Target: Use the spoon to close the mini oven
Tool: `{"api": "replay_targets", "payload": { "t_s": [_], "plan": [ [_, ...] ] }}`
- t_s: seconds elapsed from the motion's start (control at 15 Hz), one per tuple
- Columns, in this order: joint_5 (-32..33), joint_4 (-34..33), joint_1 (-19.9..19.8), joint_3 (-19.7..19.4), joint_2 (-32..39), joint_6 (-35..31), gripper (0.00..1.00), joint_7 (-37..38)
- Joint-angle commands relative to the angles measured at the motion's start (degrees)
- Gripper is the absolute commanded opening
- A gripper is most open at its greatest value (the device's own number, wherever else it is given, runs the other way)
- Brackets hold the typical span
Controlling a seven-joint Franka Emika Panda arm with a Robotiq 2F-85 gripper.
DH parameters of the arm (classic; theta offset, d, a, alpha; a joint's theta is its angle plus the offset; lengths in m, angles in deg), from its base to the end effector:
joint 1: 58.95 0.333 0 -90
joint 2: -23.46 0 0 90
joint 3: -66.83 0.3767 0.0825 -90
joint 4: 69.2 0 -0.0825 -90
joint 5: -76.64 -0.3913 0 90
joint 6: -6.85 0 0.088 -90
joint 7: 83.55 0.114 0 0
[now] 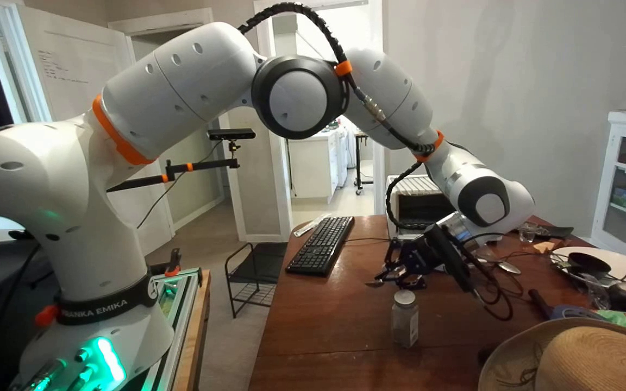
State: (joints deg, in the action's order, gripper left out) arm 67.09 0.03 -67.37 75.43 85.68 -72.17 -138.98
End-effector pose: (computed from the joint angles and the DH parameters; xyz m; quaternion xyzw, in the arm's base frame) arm 0.6871 -0.0011 0.1085 -0.7979 -0.3892 0.3106 0.3396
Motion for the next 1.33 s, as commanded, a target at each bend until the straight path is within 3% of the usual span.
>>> {"api": "replay_targets", "payload": {
  "t_s": [0.0,0.67,1.27],
  "plan": [
    [-0.45,-0.02,-0.04,-0.26,0.02,-0.95,0.02,0.71],
    [-3.44,-7.81,2.90,2.10,7.22,-5.97,0.02,5.25],
    [-3.94,-10.81,5.36,3.43,9.20,-14.09,0.02,7.04]
  ]
}}
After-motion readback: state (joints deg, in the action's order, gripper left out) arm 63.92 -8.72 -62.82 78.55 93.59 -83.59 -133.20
